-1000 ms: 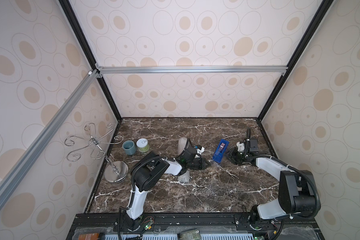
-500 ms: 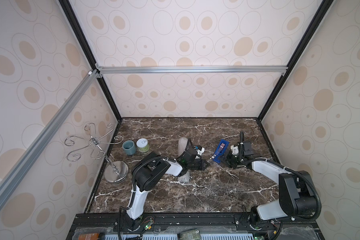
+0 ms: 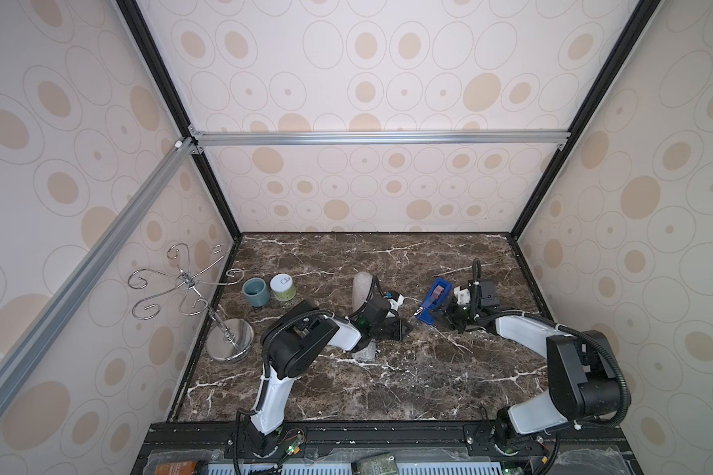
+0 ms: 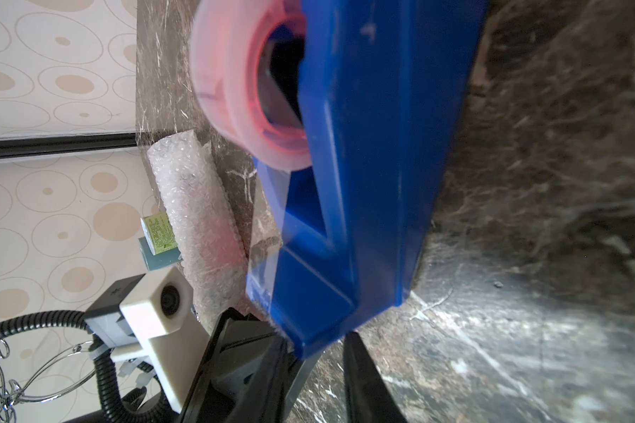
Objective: Wrap wine bottles in bubble wrap
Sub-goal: Tear off the tape using the Tape Cutter.
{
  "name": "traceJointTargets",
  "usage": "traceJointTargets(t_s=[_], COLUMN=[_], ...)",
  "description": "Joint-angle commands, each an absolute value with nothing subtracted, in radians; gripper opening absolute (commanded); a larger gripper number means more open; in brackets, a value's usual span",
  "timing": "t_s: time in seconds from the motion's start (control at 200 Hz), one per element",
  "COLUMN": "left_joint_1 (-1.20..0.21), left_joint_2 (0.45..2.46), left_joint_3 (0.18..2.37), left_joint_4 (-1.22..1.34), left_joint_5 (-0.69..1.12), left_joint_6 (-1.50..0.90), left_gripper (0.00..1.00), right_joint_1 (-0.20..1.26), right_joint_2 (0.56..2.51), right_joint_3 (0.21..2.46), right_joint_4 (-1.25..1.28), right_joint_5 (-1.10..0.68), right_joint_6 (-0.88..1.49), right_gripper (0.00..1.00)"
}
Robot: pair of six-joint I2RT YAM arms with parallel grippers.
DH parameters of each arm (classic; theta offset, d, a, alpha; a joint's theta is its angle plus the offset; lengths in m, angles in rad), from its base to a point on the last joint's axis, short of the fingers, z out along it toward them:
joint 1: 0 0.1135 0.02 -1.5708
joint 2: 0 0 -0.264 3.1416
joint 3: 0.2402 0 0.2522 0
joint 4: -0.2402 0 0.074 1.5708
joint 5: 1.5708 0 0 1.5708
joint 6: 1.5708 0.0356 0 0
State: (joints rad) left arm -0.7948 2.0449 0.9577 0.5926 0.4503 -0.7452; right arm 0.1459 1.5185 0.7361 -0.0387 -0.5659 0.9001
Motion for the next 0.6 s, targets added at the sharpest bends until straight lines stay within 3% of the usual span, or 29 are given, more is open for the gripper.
traceJointTargets(t_s=[0.0,0.22,0.595], left_joint_1=[-0.805,-0.804,-0.804], left_joint_2=[2.056,2.051,2.068], left_joint_3=[0.930,0.935,0.951], left_joint_4=[0.496,0.432,0.354], left_joint_5=[0.420,0.366,0.307], left_joint_6=[-0.708,-0.643,-0.562], left_gripper=[0.00,0.00,0.00], right_joint_1=[0.151,0.149,0.148], right_joint_2=[1.567,1.620,1.648], right_joint_3=[0.754,0.779,0.774], right_joint_4=[-0.023,-0.038,-0.036], right_joint_5=[-0.515,-0.493,-0.475], right_joint_6=[0.913,0.883,0.867], right_gripper=[0.26,0.18,0.18])
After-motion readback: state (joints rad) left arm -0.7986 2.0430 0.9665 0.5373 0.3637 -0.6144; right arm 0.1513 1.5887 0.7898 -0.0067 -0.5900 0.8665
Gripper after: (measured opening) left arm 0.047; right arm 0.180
